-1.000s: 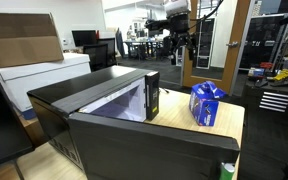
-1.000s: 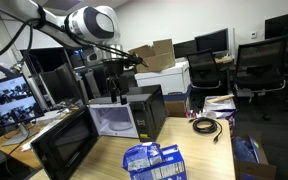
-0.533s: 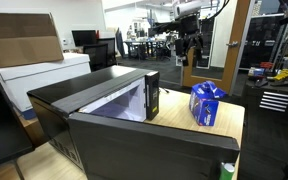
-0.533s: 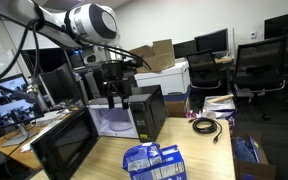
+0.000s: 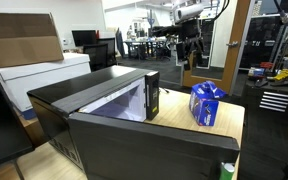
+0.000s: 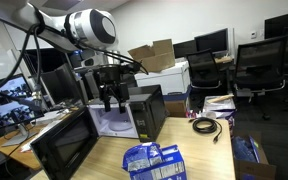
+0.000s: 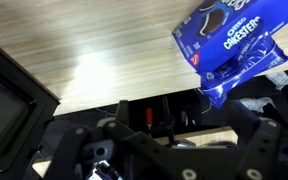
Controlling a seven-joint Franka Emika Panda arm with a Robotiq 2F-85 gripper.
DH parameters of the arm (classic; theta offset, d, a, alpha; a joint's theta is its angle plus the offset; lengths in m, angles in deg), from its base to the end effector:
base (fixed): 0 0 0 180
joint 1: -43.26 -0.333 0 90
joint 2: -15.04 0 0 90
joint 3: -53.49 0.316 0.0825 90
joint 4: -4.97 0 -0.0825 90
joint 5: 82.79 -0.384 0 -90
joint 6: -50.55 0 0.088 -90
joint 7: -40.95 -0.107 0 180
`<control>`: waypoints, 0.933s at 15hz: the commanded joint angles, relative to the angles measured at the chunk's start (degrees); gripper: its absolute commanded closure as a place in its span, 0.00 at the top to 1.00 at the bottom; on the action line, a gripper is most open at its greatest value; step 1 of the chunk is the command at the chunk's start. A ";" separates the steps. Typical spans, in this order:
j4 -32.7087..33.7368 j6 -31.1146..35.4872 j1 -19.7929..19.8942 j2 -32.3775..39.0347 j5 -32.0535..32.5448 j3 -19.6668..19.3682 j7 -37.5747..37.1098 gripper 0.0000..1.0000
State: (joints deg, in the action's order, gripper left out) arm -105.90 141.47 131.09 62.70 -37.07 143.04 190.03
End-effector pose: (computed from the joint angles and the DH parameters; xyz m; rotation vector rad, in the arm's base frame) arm 0.5337 -0.1485 0.3788 -0.3490 -2.8807 0.0476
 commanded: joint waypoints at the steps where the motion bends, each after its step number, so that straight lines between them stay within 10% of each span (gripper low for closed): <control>1: -2.15 4.29 2.33 -4.33 -4.62 0.85 -0.03 1.00; 14: -4.58 25.45 6.79 -26.84 -32.46 -0.01 -26.03 1.00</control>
State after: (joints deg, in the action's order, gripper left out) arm -108.05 161.92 135.82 42.34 -64.31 142.43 169.09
